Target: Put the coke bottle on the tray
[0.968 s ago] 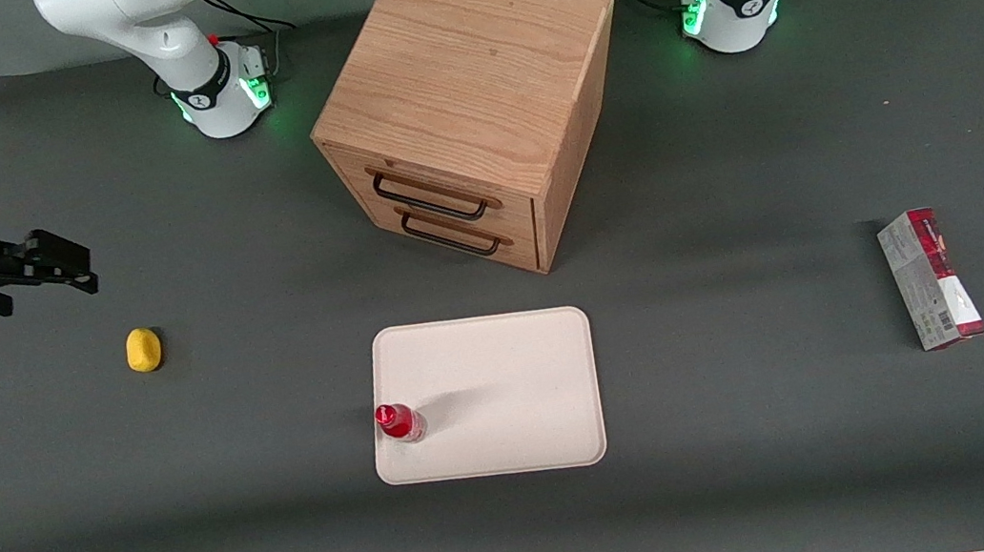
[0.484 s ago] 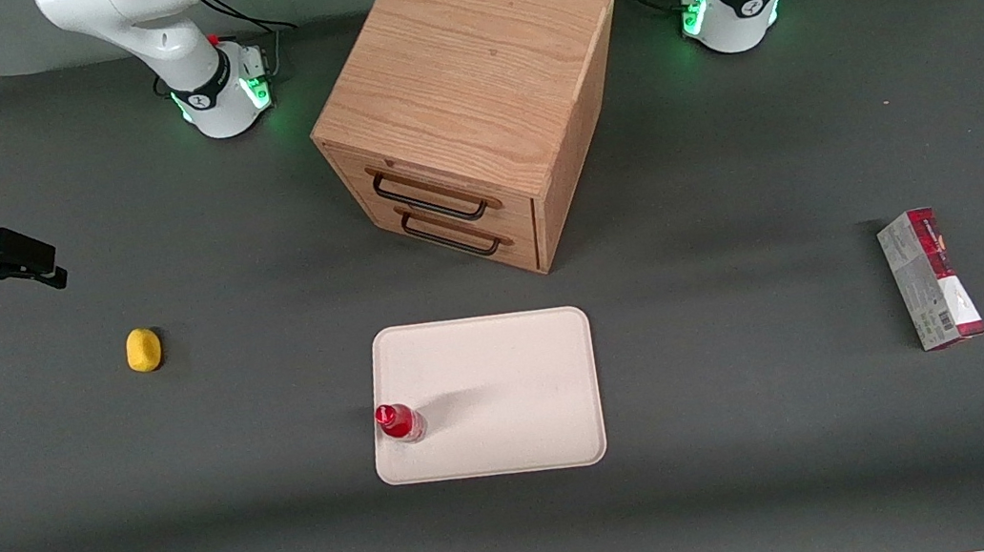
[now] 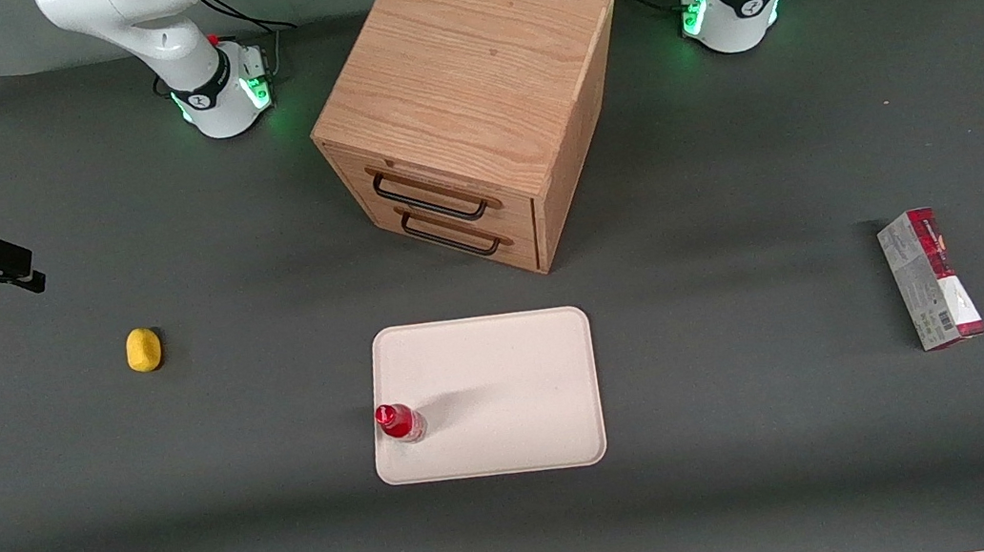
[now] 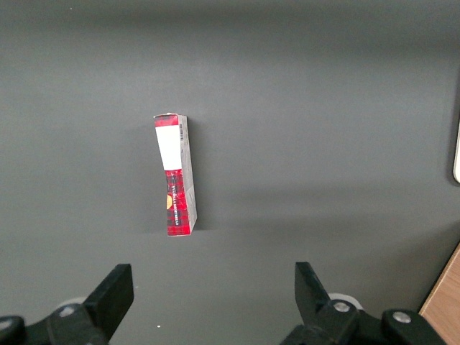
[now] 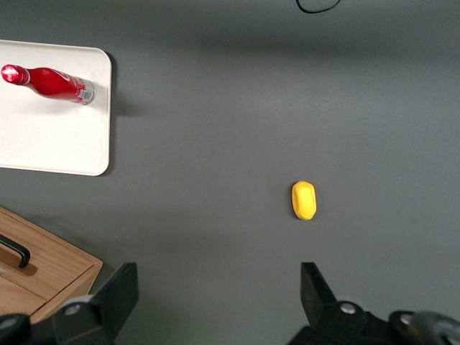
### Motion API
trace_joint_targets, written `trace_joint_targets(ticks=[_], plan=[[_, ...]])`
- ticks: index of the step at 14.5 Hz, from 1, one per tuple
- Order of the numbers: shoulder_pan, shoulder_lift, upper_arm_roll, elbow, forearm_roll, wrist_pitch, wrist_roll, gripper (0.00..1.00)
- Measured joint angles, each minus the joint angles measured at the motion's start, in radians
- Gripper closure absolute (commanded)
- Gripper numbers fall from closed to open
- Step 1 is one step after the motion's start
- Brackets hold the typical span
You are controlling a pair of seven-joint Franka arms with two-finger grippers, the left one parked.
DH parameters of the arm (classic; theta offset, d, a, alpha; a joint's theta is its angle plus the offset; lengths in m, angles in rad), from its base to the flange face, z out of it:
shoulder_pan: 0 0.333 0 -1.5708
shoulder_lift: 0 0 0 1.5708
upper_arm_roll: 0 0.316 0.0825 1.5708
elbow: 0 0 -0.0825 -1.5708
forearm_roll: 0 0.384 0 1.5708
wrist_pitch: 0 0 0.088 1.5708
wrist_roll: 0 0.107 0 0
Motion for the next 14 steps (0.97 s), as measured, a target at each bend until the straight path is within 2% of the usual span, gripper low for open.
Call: trace_joint_targets(ticks=[14], plan=[[0.042, 0.000, -0.040, 0.002, -0.016, -0.017, -0.001, 0.00]])
